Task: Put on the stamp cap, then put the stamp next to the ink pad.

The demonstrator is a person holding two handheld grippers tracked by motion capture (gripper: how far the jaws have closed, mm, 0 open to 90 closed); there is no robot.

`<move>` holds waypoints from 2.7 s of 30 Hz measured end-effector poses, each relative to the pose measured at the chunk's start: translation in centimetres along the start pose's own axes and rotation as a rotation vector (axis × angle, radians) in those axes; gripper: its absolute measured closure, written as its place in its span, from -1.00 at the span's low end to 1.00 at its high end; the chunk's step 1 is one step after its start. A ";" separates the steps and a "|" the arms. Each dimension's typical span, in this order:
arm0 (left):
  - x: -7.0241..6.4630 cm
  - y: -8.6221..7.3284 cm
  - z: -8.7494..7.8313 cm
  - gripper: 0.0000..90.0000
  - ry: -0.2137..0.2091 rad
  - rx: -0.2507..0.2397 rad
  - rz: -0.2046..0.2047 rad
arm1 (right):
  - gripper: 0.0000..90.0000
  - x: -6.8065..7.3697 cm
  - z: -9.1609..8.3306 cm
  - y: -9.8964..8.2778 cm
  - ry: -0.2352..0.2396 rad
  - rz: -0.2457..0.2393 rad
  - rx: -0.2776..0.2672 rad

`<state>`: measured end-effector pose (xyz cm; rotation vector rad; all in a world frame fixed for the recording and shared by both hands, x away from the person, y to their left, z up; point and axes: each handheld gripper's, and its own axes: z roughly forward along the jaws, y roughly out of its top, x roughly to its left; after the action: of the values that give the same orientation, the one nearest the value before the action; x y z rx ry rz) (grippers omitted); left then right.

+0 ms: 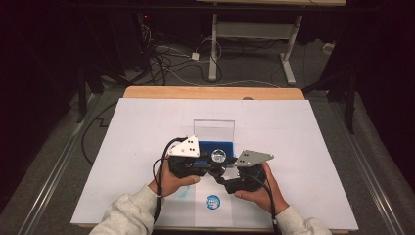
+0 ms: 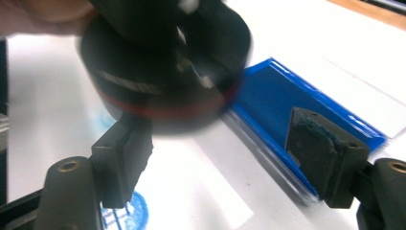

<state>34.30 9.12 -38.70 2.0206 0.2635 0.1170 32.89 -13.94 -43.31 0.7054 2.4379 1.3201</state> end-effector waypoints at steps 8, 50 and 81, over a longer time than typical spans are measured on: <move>0.4 0.0 -1.5 0.62 0.037 -0.012 -0.005 | -0.46 -0.3 -1.2 -0.7 -0.044 -0.033 0.013; 2.9 -1.4 -6.3 0.62 0.259 0.006 -0.012 | -0.44 -2.5 -10.1 -5.5 -0.300 0.008 -0.031; 5.9 -5.0 -5.1 0.61 0.370 0.123 -0.072 | -0.56 -2.0 -10.8 -5.5 -0.344 -0.006 -0.076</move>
<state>38.33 17.11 -41.03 2.0992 0.5887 0.4404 28.08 -25.20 -41.97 0.8281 2.1056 1.1706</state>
